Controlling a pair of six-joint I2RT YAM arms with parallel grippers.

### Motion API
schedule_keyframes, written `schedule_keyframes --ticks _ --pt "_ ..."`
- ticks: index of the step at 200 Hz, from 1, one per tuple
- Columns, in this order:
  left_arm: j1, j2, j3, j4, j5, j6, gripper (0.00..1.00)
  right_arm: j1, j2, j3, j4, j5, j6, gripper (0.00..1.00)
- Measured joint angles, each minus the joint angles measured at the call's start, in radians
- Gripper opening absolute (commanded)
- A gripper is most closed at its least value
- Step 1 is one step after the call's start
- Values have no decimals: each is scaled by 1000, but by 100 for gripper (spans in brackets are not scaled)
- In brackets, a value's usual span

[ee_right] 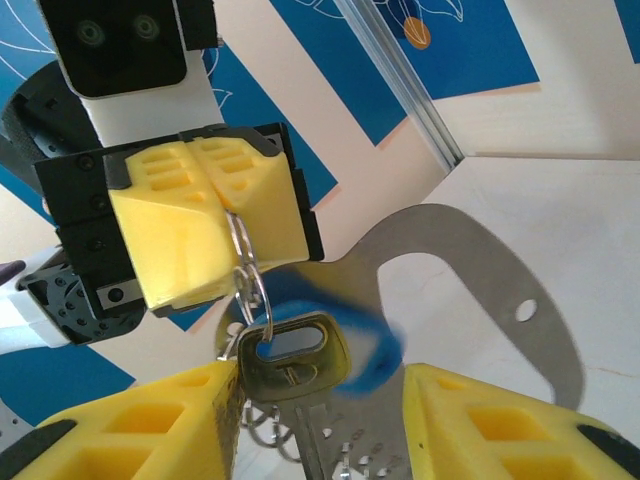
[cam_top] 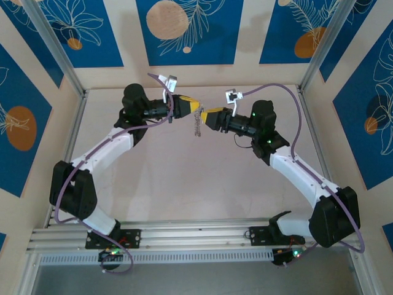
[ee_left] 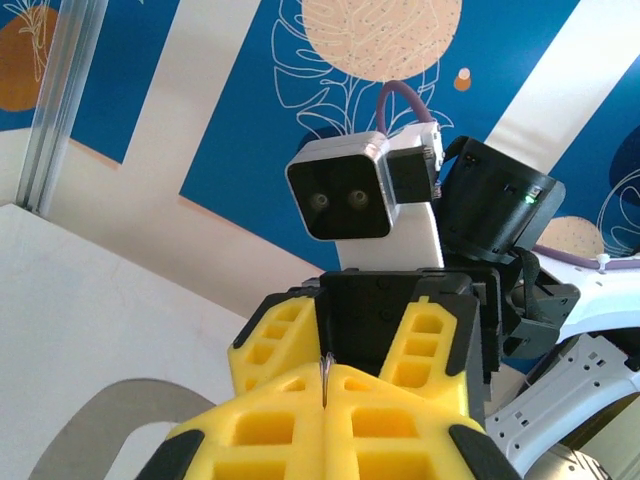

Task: Put the keys on the keyring

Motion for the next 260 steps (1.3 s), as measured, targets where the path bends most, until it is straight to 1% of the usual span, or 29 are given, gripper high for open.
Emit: schedule_keyframes --ticks 43,73,148,188,256,260 --pt "-1 -8 -2 6 -13 0 0 2 6 0 0 -1 -3 32" --pt "-2 -9 -2 6 -15 0 0 2 6 0 0 -1 -5 20" --pt "-2 -20 -13 6 -36 0 0 3 6 0 -2 -5 -11 0" --pt "-2 -34 -22 6 -67 0 0 14 3 0 -24 -5 -25 0" --pt "-3 -47 -38 45 -101 -19 0 82 -2 0 -91 -4 -73 0" --pt "-3 -48 -38 47 -101 -20 0 83 -2 0 -93 -5 -76 2"
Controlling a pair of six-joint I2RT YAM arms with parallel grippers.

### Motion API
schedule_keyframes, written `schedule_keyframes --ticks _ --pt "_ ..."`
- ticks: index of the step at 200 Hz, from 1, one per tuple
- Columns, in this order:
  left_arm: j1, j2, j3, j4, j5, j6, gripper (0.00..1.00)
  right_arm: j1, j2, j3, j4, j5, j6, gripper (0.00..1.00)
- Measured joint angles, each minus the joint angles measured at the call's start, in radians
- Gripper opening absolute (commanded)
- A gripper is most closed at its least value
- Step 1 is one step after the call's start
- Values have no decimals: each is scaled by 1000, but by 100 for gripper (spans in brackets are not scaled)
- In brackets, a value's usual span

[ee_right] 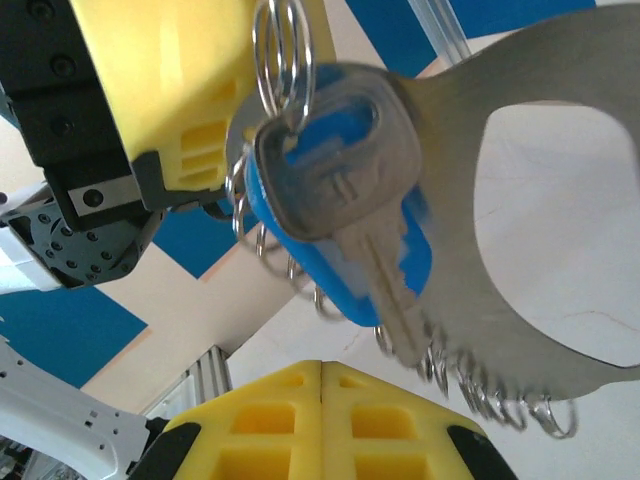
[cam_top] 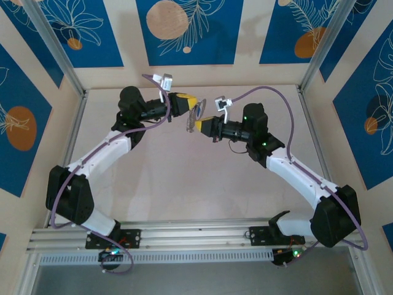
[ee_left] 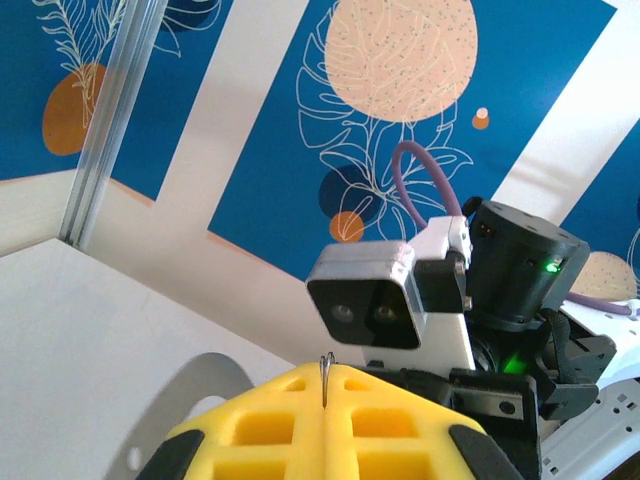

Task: Put the keys on the keyring

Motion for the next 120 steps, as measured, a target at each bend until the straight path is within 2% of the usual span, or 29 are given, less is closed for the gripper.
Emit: schedule_keyframes --ticks 24,40,51,85,120 --pt "0 -2 -1 5 0 -6 0 -14 -9 -1 -24 0 -10 17" --pt "0 -3 -1 5 0 -7 0 -45 -36 -2 -43 -1 -20 30" --pt "0 -3 -1 7 1 -9 0 -70 -66 -3 -52 -4 -14 35" --pt "0 -3 -5 44 4 -42 0 -130 -150 -1 -34 -8 -4 41" --pt "0 -2 -6 93 11 -84 0 -145 -114 13 39 -38 46 42"
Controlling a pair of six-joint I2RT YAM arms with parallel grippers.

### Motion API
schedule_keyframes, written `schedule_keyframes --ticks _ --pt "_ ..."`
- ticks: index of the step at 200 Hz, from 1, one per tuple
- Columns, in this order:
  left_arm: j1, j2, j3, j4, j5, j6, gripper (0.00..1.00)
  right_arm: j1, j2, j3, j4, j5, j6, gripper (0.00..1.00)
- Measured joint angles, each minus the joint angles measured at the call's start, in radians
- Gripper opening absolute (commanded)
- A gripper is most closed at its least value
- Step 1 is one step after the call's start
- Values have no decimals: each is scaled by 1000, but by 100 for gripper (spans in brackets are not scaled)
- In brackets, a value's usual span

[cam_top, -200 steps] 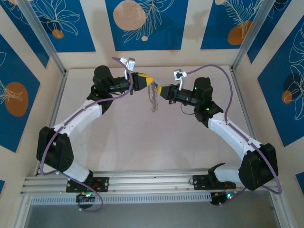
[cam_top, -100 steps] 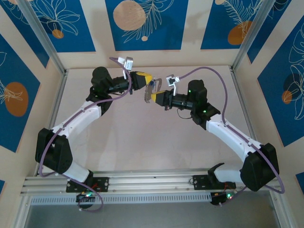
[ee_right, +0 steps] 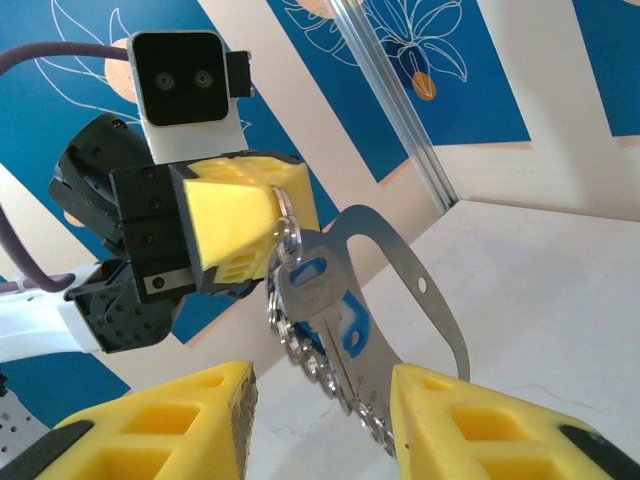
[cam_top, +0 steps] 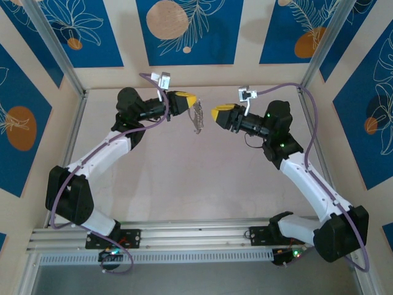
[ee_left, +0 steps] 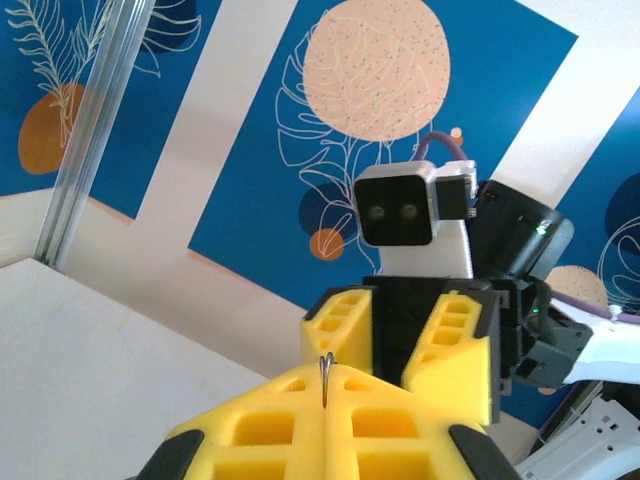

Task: Put the keys on the keyring

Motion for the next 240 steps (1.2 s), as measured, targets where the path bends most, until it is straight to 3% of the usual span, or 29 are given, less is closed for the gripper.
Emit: schedule_keyframes --ticks 132,164,213,240 --pt "-2 0 -4 23 24 -28 0 26 158 114 186 -62 113 40" --pt "-2 0 -4 23 25 -28 0 37 169 116 185 -72 116 30" --pt "-2 0 -4 23 24 -28 0 40 168 116 188 -87 111 0" --pt "-2 0 -4 23 24 -28 0 40 167 116 187 -90 113 0"
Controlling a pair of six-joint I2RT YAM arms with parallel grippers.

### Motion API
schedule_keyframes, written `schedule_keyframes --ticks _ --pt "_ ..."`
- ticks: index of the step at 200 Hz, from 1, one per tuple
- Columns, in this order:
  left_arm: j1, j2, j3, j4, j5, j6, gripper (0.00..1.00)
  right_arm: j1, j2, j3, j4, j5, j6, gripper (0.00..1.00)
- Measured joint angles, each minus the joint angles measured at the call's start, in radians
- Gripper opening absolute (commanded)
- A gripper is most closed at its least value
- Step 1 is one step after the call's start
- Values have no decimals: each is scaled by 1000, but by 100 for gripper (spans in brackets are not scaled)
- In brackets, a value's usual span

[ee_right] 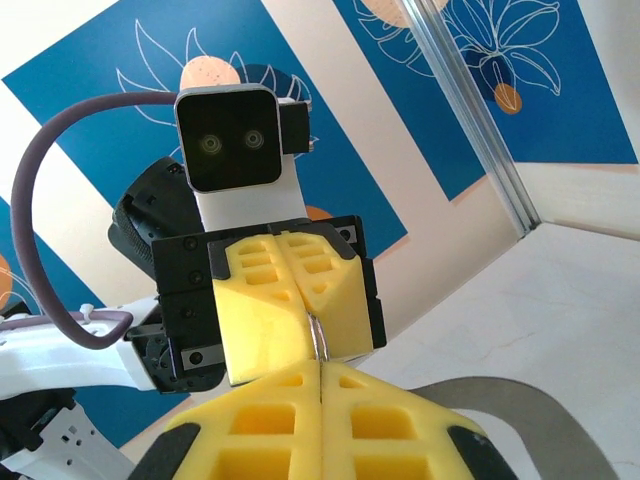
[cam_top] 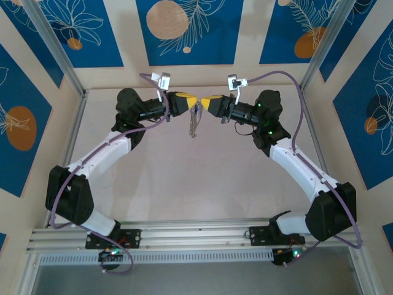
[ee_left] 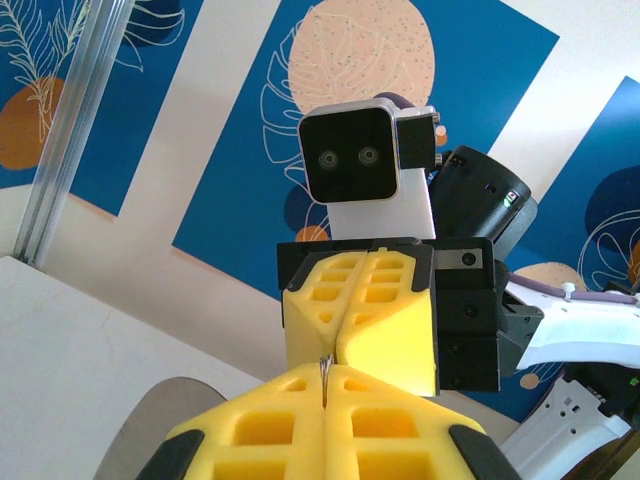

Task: Put the keys on the keyring

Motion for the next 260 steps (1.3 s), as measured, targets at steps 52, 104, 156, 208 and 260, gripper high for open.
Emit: schedule_keyframes --ticks 52,104,156,208,260 --pt "-3 0 -2 0 0 -4 0 0 -16 -27 3 2 -1 0" --pt "-3 0 -2 23 -2 -19 0 8 -27 -66 13 4 3 0" --pt "-5 0 -2 48 -8 -26 0 46 -18 -65 -4 3 2 0" --pt "-6 0 -2 52 -8 -26 0 4 -40 -86 -50 5 -5 12" --pt "-6 0 -2 82 -9 -60 0 -64 -151 -131 -56 27 -3 33"
